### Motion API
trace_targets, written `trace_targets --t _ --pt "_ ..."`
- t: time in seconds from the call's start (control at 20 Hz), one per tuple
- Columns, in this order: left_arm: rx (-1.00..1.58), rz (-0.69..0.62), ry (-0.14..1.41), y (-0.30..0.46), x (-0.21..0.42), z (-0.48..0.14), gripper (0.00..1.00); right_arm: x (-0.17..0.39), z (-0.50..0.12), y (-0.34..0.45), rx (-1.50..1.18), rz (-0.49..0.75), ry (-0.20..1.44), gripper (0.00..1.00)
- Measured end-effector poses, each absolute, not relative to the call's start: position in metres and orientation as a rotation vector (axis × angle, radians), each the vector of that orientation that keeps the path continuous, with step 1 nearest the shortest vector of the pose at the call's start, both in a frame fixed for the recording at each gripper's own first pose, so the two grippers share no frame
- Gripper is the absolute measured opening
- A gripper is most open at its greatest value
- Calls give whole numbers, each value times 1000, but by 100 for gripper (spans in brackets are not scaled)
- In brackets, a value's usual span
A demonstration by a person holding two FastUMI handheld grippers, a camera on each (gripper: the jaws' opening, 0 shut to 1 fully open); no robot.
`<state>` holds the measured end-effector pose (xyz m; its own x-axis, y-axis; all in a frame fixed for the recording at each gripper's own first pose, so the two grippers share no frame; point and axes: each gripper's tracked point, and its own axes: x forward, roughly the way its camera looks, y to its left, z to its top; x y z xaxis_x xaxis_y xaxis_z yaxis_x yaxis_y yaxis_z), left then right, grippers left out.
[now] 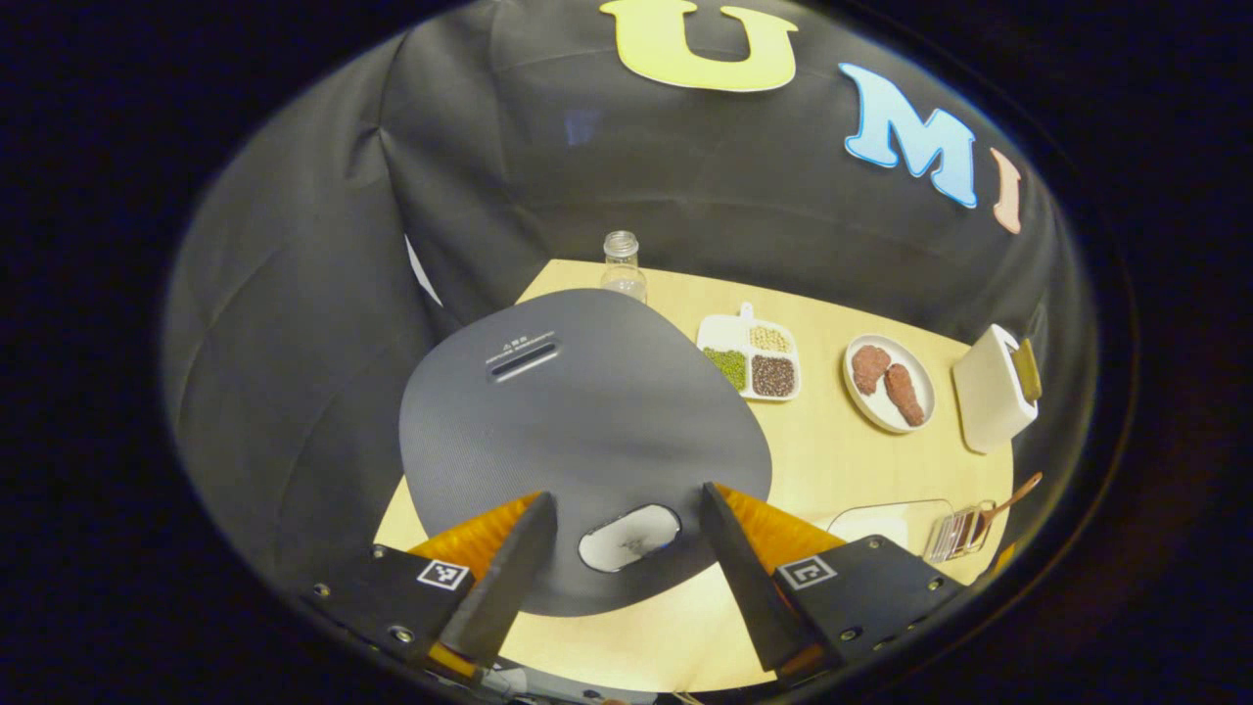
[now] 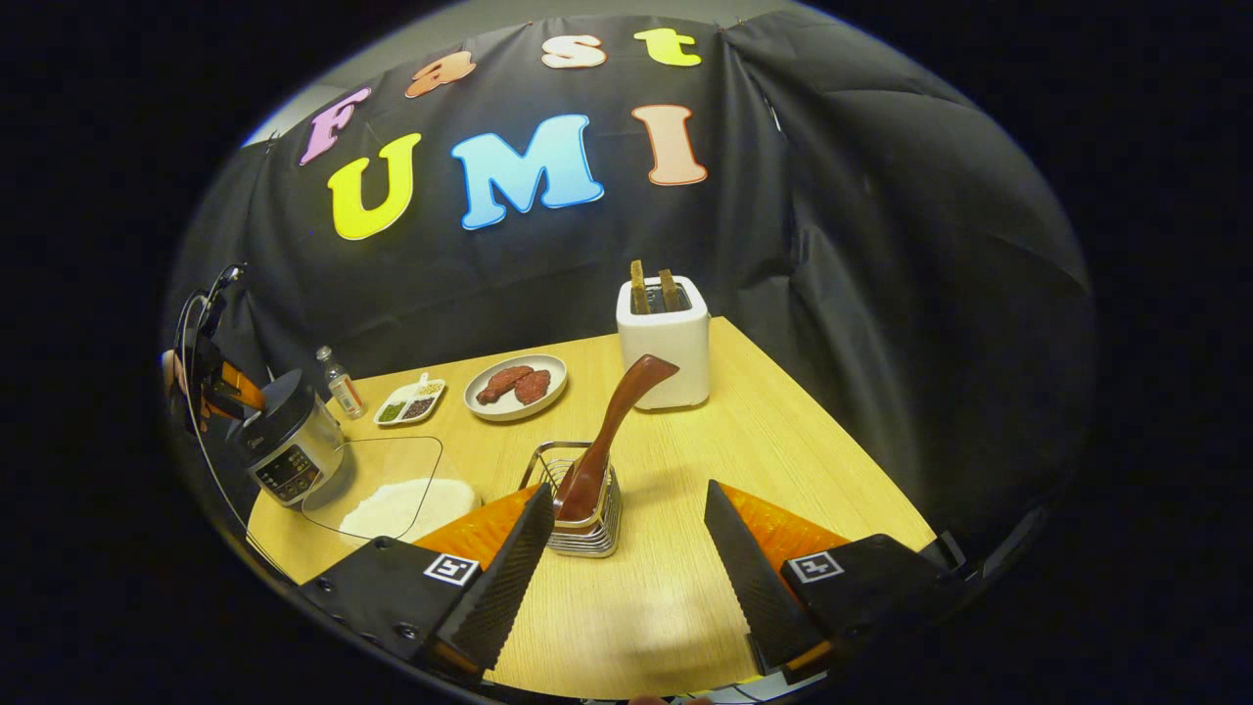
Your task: Close the left gripper, press the button to open the rice cooker; take a wooden spoon from the chopstick holder with the right hand, scoop a spoonful of rice and pour it into the rice cooker, then put the wooden spoon back into the chopstick holder.
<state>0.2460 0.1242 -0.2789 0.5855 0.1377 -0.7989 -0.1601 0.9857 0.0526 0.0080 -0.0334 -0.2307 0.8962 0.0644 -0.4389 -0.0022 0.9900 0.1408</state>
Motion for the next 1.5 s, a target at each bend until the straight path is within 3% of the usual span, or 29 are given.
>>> trace_targets --t 0.2,0.4,0.65,1.0,1.3,1.5 --pt "-21 218 876 125 241 -275 96 7 -228 -36 148 92 456 98" --pt "-56 208 753 83 191 -255 95 4 -211 -57 133 111 427 98" --pt "54 150 479 39 155 -161 95 14 -172 -85 148 111 380 98" --pt "12 5 168 -3 109 -2 94 35 -64 -107 117 -27 167 98" --pt "-26 -57 -4 2 39 69 93 9 19 -101 38 -82 41 98" --pt "-64 -68 -35 31 -8 74 93 -29 43 -111 -16 -165 -6 98"
